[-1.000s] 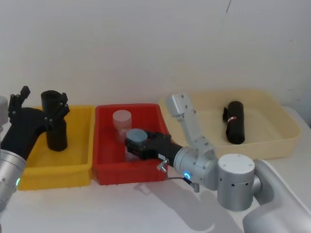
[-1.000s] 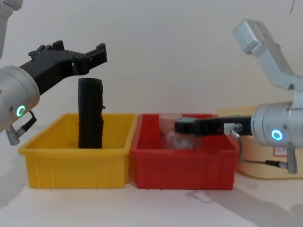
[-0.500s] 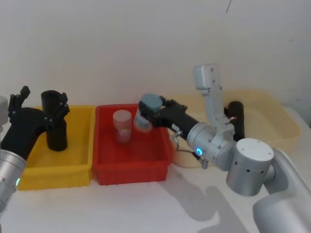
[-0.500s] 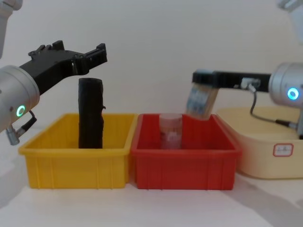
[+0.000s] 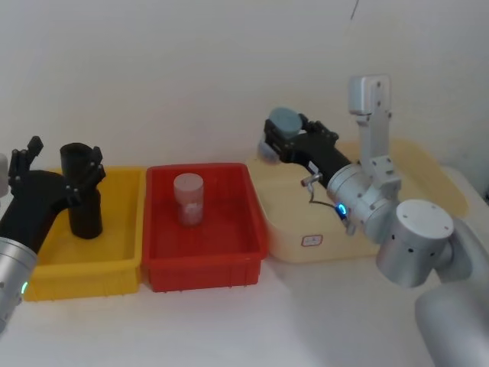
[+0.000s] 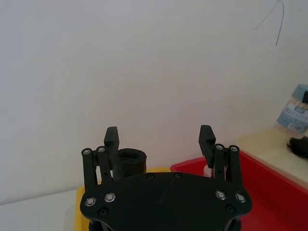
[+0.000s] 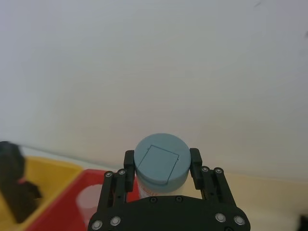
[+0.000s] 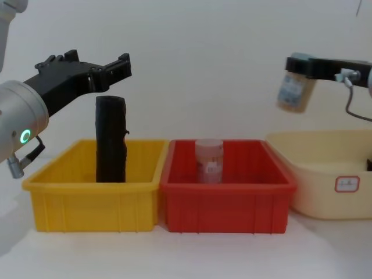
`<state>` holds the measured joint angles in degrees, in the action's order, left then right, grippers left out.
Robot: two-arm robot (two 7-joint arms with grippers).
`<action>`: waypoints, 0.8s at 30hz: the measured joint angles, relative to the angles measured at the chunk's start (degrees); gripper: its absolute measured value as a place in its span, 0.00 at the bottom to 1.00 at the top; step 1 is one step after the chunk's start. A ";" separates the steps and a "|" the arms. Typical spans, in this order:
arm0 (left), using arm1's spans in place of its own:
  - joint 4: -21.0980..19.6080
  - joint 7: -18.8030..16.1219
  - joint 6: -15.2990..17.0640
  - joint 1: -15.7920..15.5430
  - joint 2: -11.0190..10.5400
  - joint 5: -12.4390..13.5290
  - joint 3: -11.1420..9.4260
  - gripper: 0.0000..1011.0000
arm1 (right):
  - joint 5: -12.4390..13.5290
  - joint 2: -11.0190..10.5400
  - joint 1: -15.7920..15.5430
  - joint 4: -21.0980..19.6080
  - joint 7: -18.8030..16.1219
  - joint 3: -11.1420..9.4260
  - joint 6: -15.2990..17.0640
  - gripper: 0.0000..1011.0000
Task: Pick up the garbage bag with the one hand and transfer it to the other hand.
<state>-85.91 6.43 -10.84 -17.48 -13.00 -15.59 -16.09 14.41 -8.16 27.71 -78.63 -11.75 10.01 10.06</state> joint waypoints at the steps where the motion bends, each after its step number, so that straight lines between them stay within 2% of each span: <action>1: 0.00 0.00 0.00 0.00 0.00 0.00 0.00 0.99 | -0.66 -0.28 0.30 0.59 0.55 -0.13 -0.79 0.65; 5: 0.00 0.00 0.00 0.00 0.00 0.00 0.00 0.99 | -1.96 -0.90 0.88 1.88 1.45 -0.27 -2.06 0.65; 10: 0.00 0.00 0.00 0.00 0.00 0.00 0.00 0.99 | -4.76 -2.03 1.71 4.52 2.83 -0.09 -4.29 0.65; 13: 0.00 0.00 0.00 0.00 0.00 0.01 0.00 0.99 | -6.27 -2.76 2.09 6.03 3.43 0.25 -5.29 0.72; 14: 0.00 0.00 0.00 0.00 0.00 0.00 0.00 0.99 | -7.02 -3.08 2.20 6.71 3.63 0.45 -5.66 0.78; 16: 0.00 0.00 0.00 0.00 0.00 0.01 0.00 0.99 | -7.84 -3.45 2.31 7.37 3.84 0.67 -5.97 0.79; 18: 0.00 0.00 0.00 0.00 0.00 0.00 0.00 0.99 | -8.78 -3.84 2.43 8.12 3.99 0.89 -6.26 0.88; 24: 0.00 0.00 0.00 0.00 0.00 0.00 0.00 0.99 | -9.78 -4.42 2.42 9.18 4.06 0.95 -6.55 0.99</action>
<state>-85.90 6.43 -10.84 -17.48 -13.00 -15.58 -16.08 4.64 -12.57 30.13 -69.45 -7.70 10.96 3.50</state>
